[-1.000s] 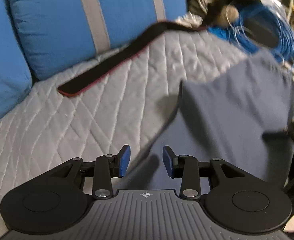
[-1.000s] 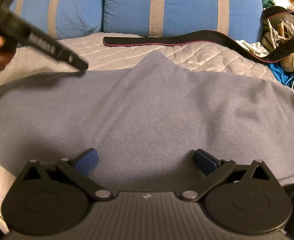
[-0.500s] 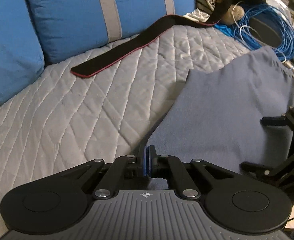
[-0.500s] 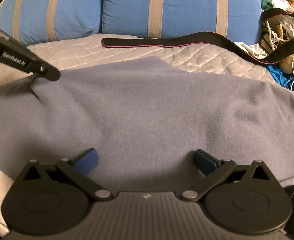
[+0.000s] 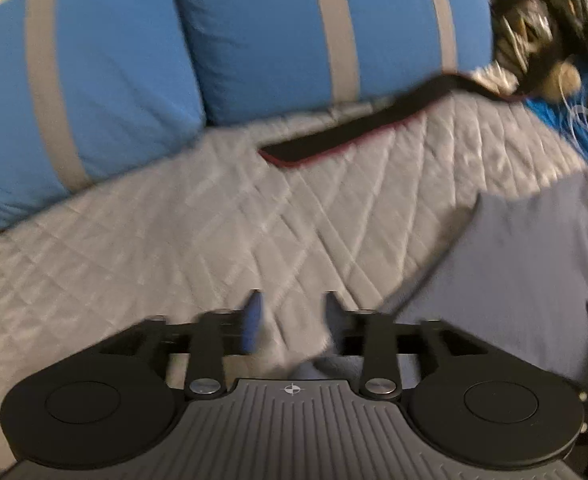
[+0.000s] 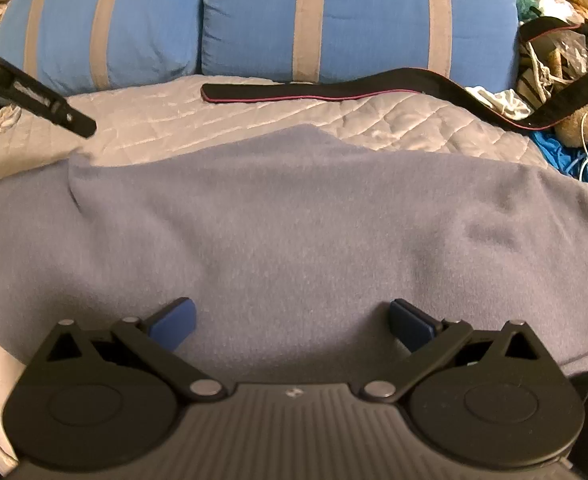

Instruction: Fold clothes

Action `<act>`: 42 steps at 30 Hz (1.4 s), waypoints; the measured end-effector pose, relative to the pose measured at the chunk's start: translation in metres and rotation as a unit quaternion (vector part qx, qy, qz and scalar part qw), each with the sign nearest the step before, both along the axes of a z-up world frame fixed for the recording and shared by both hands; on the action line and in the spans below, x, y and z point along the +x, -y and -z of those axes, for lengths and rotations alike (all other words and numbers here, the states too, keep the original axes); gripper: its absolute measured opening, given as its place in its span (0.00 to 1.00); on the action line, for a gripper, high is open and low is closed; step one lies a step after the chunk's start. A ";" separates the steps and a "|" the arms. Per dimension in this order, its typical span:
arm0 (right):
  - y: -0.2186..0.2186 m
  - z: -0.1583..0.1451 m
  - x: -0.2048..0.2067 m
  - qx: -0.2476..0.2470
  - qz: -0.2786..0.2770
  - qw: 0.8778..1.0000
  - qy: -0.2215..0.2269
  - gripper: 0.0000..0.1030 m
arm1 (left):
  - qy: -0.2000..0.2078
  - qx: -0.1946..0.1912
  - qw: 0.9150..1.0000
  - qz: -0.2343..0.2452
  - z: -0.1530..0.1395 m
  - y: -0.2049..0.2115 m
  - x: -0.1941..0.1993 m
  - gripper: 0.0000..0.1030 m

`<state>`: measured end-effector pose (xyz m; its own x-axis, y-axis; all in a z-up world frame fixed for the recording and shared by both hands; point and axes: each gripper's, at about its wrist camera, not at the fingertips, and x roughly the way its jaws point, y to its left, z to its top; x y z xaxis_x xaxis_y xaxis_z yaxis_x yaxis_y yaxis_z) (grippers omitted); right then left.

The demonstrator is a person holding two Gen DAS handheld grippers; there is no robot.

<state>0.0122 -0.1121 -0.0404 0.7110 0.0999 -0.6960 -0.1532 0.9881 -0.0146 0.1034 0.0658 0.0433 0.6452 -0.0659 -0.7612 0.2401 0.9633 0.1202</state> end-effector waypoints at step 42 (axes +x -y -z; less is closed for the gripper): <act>-0.092 -0.026 -0.104 -0.156 -0.213 0.949 0.174 0.99 | 0.174 0.279 0.932 0.151 0.035 0.028 -0.223 0.59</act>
